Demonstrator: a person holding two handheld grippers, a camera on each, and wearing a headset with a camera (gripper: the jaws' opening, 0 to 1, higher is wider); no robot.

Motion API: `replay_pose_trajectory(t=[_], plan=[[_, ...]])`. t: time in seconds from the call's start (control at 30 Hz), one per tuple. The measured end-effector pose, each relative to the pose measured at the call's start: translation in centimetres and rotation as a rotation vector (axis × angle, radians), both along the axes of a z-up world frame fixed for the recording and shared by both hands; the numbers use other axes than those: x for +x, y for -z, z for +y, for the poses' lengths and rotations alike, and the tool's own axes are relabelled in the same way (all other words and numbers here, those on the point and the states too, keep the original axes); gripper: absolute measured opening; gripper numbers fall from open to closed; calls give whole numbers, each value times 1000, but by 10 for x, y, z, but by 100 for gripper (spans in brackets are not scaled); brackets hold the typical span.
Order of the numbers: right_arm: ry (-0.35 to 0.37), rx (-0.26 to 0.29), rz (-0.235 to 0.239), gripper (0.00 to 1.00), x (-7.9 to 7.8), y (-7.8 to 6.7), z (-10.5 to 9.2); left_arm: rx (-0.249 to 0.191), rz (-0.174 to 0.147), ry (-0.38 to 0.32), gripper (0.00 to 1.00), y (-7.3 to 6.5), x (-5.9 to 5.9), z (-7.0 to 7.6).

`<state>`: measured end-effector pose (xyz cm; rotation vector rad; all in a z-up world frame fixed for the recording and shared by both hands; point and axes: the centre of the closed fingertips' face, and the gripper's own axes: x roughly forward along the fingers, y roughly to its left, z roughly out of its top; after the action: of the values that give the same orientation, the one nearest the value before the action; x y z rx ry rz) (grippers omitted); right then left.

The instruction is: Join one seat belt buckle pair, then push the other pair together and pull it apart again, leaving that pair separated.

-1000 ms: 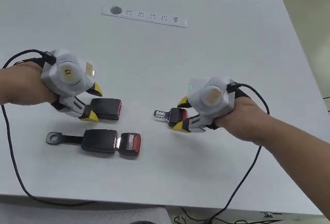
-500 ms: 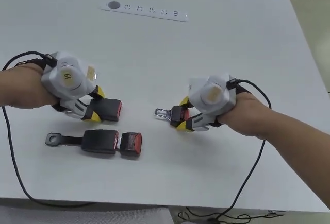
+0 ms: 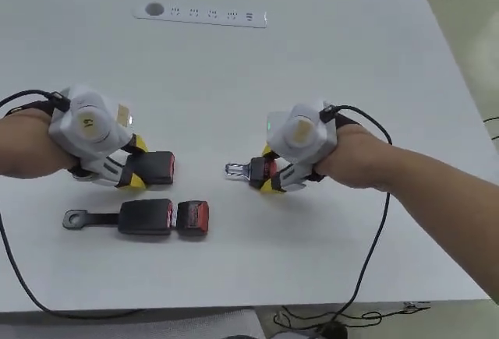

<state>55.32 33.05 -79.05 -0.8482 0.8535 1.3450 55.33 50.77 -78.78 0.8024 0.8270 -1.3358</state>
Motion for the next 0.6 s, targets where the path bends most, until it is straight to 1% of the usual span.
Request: replay_pose_trajectory(t=[0.07,0.27,0.4,0.53,0.6], plan=[[12,11,9,32,-1,-1,0,1,-1,-6,33,0,0,0],[35,24,16,32,-1,0,2,1,-3,-20,33,-1,0,1],[50,35,4,32,0,-2,7,0,1,-22,33,0,1,2],[46,32,-11,32,-1,-2,17,1,3,-18,33,-1,0,1],[66,33,-16,32,0,-1,23,1,5,-14,33,0,-1,1]])
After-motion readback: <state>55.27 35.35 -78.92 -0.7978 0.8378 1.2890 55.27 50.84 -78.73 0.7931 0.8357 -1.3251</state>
